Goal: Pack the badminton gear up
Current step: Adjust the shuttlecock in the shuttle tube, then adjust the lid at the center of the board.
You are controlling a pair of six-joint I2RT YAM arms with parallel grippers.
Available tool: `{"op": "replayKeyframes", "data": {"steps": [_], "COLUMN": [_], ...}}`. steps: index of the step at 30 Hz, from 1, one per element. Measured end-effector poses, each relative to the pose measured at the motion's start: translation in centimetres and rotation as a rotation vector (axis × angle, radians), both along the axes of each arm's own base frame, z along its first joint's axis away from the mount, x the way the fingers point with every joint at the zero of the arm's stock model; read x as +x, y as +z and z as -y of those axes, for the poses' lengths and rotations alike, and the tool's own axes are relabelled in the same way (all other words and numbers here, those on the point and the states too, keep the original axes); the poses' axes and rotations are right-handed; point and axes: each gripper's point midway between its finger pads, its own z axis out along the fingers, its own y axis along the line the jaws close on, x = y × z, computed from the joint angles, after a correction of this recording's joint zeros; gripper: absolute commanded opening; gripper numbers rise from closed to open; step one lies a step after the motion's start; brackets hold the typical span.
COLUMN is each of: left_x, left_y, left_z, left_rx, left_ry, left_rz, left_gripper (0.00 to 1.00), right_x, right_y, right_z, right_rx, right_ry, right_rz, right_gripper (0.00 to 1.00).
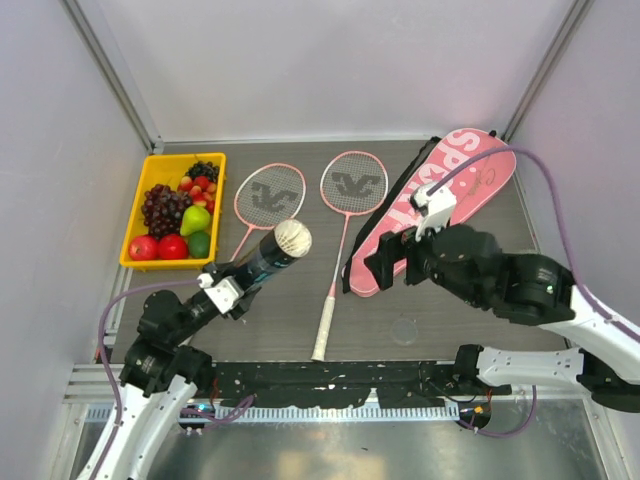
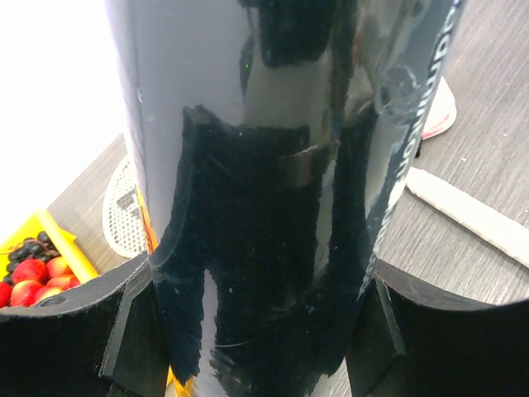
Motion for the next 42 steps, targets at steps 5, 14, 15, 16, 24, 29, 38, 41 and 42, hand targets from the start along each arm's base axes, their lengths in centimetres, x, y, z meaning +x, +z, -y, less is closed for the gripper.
{"op": "replayKeyframes", "data": {"steps": [5, 14, 15, 16, 24, 29, 38, 41, 42], "left_x": [0.0, 0.1, 0.1, 0.2, 0.2, 0.2, 0.3, 0.3, 0.3], "left_y": [1.0, 2.2, 2.3, 2.3, 2.2, 2.2, 2.2, 2.2, 2.2], "left_z": [-1.1, -2.1, -2.1, -2.2, -2.3, -2.3, -2.3, -2.3, -2.3], "left_rx": [-0.023, -0.064, -0.065, -0.066, -0.067, -0.067, -0.066, -0.066, -0.066], "left_ry": [0.065, 0.129, 0.13, 0.133, 0.143, 0.144, 0.144, 0.144, 0.144], "left_rz": [0.046, 0.088, 0.087, 0.087, 0.091, 0.091, 0.09, 0.09, 0.09], "left_gripper": [0.0, 0.0, 0.0, 0.0, 0.0, 0.0, 0.0, 0.0, 0.0], "right_x": [0.0, -1.5, -1.6, -1.6, -2.7, -2.8, -3.0, -3.0, -3.0], "right_y": [-11.1, -25.2, -26.0, -26.8, -33.1, -34.3, -35.5, -35.5, -35.5], "right_z": [2.8, 6.9, 7.1, 7.3, 8.5, 8.2, 7.5, 7.5, 7.5], "right_rx": [-0.169, -0.435, -0.445, -0.451, -0.433, -0.387, -0.389, -0.388, -0.388], "right_ry": [-0.155, -0.298, -0.309, -0.318, -0.348, -0.359, -0.359, -0.359, -0.36], "right_rz": [-0.139, -0.323, -0.334, -0.345, -0.481, -0.518, -0.557, -0.557, -0.556], "right_gripper": [0.97, 0.98, 0.99, 1.0, 0.91, 0.85, 0.8, 0.76, 0.75]}}
